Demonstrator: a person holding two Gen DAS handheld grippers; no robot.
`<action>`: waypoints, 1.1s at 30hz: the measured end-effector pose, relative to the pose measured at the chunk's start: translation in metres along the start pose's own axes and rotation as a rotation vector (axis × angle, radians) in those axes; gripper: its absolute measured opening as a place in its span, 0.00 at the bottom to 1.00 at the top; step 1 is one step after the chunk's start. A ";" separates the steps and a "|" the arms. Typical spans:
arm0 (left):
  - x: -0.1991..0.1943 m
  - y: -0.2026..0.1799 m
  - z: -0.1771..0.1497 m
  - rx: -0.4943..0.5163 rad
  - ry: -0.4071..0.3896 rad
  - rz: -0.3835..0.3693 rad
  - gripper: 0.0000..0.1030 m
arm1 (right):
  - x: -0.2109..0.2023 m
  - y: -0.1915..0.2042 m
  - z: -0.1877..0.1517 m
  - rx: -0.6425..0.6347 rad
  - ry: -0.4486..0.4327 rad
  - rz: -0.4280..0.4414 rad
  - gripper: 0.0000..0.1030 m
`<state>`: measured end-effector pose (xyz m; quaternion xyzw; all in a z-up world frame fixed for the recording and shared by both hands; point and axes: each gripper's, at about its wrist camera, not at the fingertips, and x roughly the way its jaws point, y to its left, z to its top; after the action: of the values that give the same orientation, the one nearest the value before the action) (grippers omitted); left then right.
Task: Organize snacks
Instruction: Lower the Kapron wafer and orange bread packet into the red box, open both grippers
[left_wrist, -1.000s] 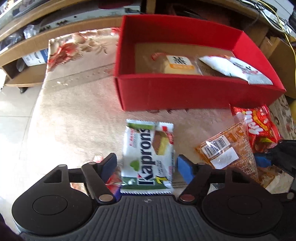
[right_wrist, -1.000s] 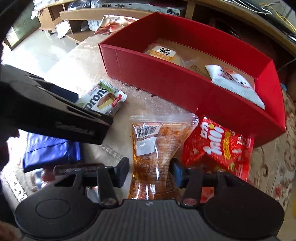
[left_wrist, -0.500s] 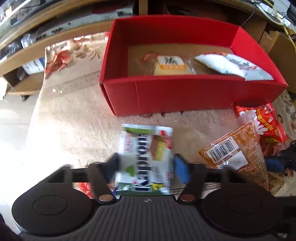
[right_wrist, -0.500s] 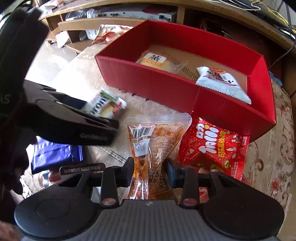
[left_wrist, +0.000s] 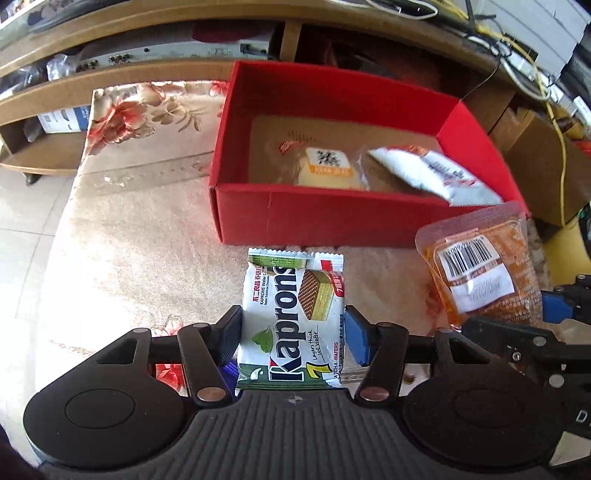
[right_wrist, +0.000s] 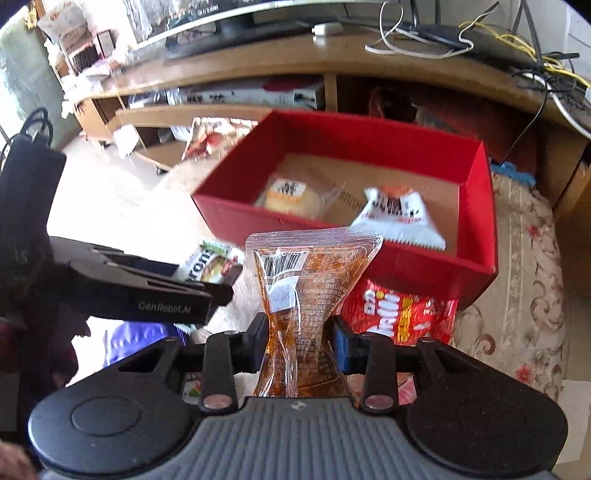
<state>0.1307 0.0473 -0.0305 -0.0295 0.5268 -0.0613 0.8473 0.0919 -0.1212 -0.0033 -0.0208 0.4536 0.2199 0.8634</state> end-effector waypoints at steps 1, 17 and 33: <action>-0.003 -0.001 0.001 -0.001 -0.007 -0.005 0.62 | -0.002 0.000 0.001 0.002 -0.007 0.000 0.35; -0.027 -0.017 0.043 0.001 -0.111 -0.049 0.63 | -0.018 -0.017 0.043 0.066 -0.123 -0.026 0.35; 0.001 -0.031 0.090 0.011 -0.134 -0.019 0.63 | 0.023 -0.049 0.091 0.126 -0.134 -0.084 0.35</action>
<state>0.2091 0.0155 0.0118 -0.0339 0.4682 -0.0703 0.8802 0.1934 -0.1358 0.0241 0.0296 0.4064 0.1556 0.8999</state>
